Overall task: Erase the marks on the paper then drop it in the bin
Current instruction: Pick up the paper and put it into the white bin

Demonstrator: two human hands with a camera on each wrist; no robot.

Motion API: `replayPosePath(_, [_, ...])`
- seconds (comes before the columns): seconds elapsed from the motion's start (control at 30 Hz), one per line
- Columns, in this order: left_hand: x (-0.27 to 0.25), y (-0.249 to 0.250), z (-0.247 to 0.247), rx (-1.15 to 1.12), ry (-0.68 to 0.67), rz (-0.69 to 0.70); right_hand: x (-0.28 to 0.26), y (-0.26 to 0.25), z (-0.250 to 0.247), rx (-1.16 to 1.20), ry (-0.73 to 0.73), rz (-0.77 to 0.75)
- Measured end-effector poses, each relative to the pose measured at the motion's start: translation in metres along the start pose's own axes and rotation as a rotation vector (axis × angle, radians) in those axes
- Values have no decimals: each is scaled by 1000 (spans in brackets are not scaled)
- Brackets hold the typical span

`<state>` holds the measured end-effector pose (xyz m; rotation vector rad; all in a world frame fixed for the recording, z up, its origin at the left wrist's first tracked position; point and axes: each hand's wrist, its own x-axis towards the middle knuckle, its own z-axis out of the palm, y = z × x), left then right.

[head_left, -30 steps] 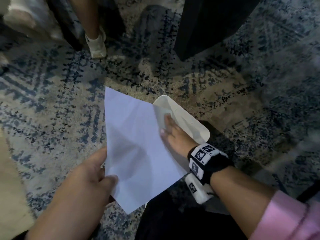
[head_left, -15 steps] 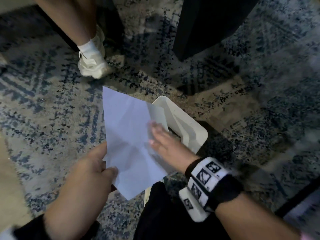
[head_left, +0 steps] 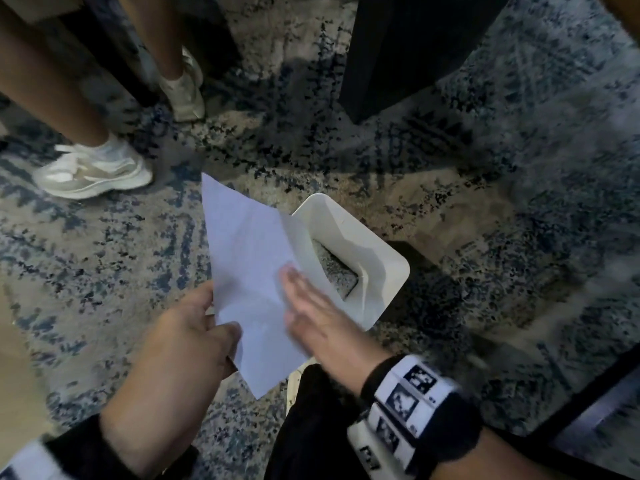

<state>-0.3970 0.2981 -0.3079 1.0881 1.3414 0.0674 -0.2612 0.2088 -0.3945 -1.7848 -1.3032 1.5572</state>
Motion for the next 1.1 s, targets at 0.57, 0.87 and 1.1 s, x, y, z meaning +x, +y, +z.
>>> replayPosePath(0.57, [-2,-21,-29,-335,-103,23,38,61,-12,-10,-92,235])
replayPosePath(0.87, [4,-21,-35,-471,-107,13,31,36,-16,-111,17,87])
replayPosePath(1.1, [-3,30,-61,-210,-20,64,-12,77,-35,-294,313,297])
